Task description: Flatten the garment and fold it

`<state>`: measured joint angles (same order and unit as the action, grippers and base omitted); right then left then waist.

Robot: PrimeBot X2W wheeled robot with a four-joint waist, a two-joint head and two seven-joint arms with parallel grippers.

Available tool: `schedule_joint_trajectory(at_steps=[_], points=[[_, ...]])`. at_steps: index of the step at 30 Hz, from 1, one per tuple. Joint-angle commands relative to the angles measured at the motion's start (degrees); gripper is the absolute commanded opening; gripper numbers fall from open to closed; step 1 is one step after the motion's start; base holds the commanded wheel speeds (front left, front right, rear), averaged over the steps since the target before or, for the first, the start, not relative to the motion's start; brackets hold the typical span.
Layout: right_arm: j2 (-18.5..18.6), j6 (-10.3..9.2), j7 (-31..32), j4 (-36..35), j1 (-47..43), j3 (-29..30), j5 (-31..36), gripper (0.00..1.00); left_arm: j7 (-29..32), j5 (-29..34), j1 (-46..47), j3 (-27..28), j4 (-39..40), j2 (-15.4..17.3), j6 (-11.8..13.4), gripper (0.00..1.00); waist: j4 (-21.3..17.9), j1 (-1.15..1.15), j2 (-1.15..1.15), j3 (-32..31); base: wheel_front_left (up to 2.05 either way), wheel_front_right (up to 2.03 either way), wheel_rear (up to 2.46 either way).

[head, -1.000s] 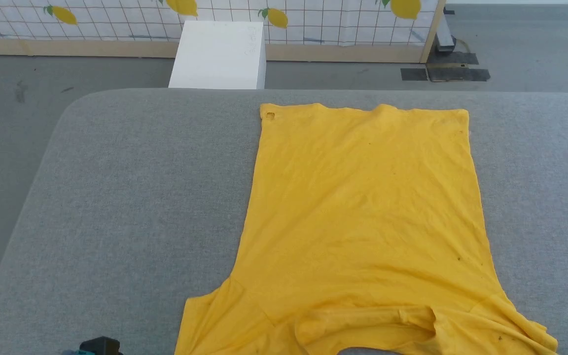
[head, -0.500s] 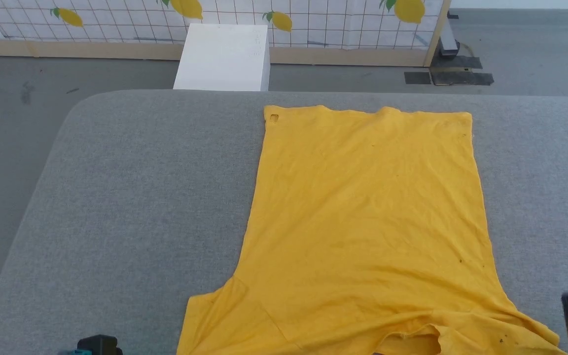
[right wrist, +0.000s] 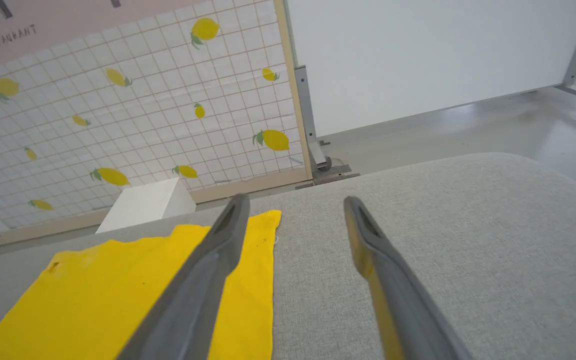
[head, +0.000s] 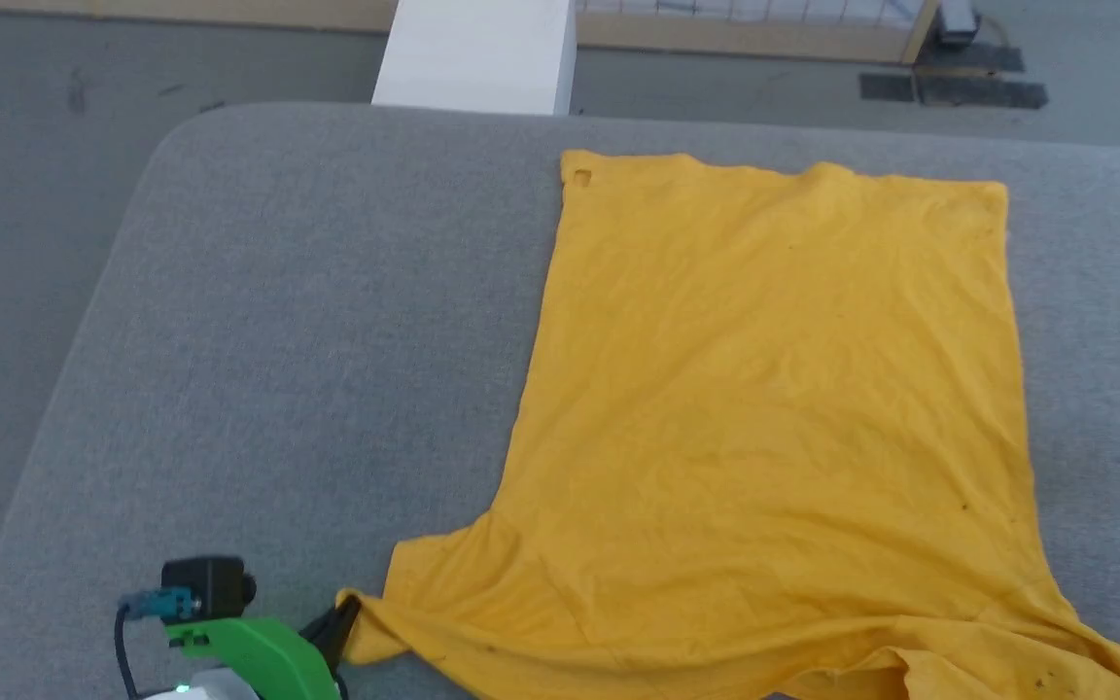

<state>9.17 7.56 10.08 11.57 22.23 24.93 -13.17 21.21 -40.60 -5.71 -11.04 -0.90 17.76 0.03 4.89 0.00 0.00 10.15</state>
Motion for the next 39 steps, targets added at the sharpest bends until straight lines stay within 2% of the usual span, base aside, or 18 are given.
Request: schedule_joint_trajectory(at_steps=[1,6,12,17,24,25,26,27,28,29,30,31,35,37,39], points=[[1.34,-0.08,0.07,1.86,2.72,-0.34,0.41,1.0,-0.36,0.69,1.5,-0.27,0.67,-0.15,-0.38,0.0,3.62,0.0,0.0,4.4,0.0,0.0,0.0],[7.13,-0.08,4.23,10.56,14.16,-0.55,3.06,1.0,-0.26,2.13,3.48,-2.56,5.56,-1.69,0.19,0.0,7.82,0.0,0.0,10.73,0.0,0.0,0.0],[11.21,-0.08,12.45,16.49,23.47,2.28,6.52,1.0,0.26,2.68,4.0,-5.08,10.55,-3.63,0.75,0.0,12.12,0.0,0.0,16.43,0.0,0.0,0.0],[12.12,-0.08,21.75,18.03,27.75,5.28,9.92,1.0,-0.07,3.65,3.64,-6.52,14.27,-4.54,1.37,0.0,14.43,0.0,0.0,19.95,0.0,0.0,0.0],[11.08,-0.08,34.09,14.33,30.13,8.63,16.56,1.0,0.28,4.61,3.12,-7.95,18.74,-5.49,2.76,0.0,15.68,0.0,0.0,23.34,0.0,0.0,0.0],[10.75,-0.08,35.24,13.72,30.23,8.87,17.29,0.96,0.37,4.65,3.08,-8.03,18.99,-5.52,2.91,0.0,15.69,0.0,0.0,23.5,0.0,0.0,0.0],[10.41,-0.08,36.63,13.01,30.32,9.18,18.22,0.69,0.5,4.66,3.01,-8.12,19.23,-5.58,3.07,0.0,15.68,0.0,0.0,23.65,0.0,0.0,0.0],[10.16,-0.08,37.68,12.44,30.28,9.37,18.85,0.49,0.62,4.63,2.95,-8.19,19.36,-5.63,3.2,0.0,15.66,0.0,0.0,23.69,0.0,0.0,0.0],[9.82,-0.08,38.82,11.68,30.1,9.55,19.4,0.35,0.74,4.62,2.88,-8.24,19.48,-5.65,3.35,0.0,15.59,0.0,0.0,23.68,0.0,0.0,0.0],[9.54,-0.08,39.58,11.03,30.0,9.74,19.71,0.31,0.82,4.65,2.81,-8.26,19.54,-5.63,3.47,0.0,15.53,0.0,0.0,23.66,0.0,0.0,0.0],[9.25,-0.08,40.38,10.32,29.88,9.89,20.01,0.05,0.91,4.7,2.74,-8.28,19.57,-5.61,3.64,0.0,15.45,0.0,0.0,23.55,0.0,0.0,0.0],[9.1,-0.08,40.89,9.78,29.69,9.95,20.2,0.0,0.98,4.74,2.68,-8.29,19.58,-5.58,3.77,0.0,15.36,0.0,0.0,23.43,0.0,0.0,0.0],[8.77,-0.08,39.5,7.01,27.32,9.8,20.11,0.0,1.17,4.8,2.34,-8.3,19.52,-5.61,4.35,0.0,14.66,0.0,0.0,22.14,0.0,0.0,0.0],[8.93,-0.08,35.81,6.42,26.28,8.99,19.38,0.0,1.17,4.83,2.05,-8.3,19.38,-5.52,4.53,0.0,14.14,0.0,0.0,20.97,0.0,0.0,0.0],[8.87,-0.08,29.57,5.57,23.43,8.25,17.27,0.0,1.13,4.89,1.73,-8.24,18.99,-5.37,4.69,0.0,13.43,0.0,0.0,19.22,0.0,0.0,0.0]])
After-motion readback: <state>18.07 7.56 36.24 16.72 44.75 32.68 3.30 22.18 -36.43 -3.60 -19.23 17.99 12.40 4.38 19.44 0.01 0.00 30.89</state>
